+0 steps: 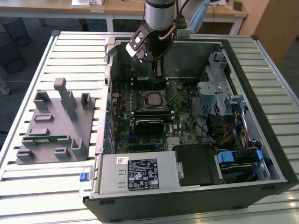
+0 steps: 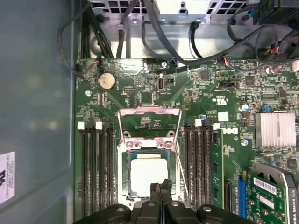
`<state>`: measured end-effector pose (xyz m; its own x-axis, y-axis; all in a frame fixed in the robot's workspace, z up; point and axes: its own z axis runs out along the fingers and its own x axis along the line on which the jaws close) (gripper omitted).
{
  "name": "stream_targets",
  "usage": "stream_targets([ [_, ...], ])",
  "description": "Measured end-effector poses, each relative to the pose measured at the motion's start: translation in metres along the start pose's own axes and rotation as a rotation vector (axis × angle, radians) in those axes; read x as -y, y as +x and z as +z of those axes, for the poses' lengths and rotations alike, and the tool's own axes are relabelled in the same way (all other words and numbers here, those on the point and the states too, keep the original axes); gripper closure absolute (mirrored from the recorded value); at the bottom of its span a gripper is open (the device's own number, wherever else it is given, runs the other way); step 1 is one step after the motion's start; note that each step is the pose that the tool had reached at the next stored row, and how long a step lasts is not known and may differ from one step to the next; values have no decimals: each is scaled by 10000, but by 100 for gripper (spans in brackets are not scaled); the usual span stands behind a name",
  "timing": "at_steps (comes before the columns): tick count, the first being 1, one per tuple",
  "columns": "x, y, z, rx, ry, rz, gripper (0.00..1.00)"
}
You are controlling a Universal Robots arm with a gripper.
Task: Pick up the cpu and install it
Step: 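Close the cpu cover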
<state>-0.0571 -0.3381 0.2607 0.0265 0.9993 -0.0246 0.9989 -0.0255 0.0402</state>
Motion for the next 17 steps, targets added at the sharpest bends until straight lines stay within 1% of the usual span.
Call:
stream_targets([
  [2,-36,-3,3,0,2,1,89],
  [6,-201,0,11,1,13,0,89],
  [8,-262,1,13,2,15,0,89],
  [10,-278,1,4,4,15,-1,89],
  [14,-285,-1,-94,3,15,0,89],
  [17,-316,0,-95,-1,13,-1,89],
])
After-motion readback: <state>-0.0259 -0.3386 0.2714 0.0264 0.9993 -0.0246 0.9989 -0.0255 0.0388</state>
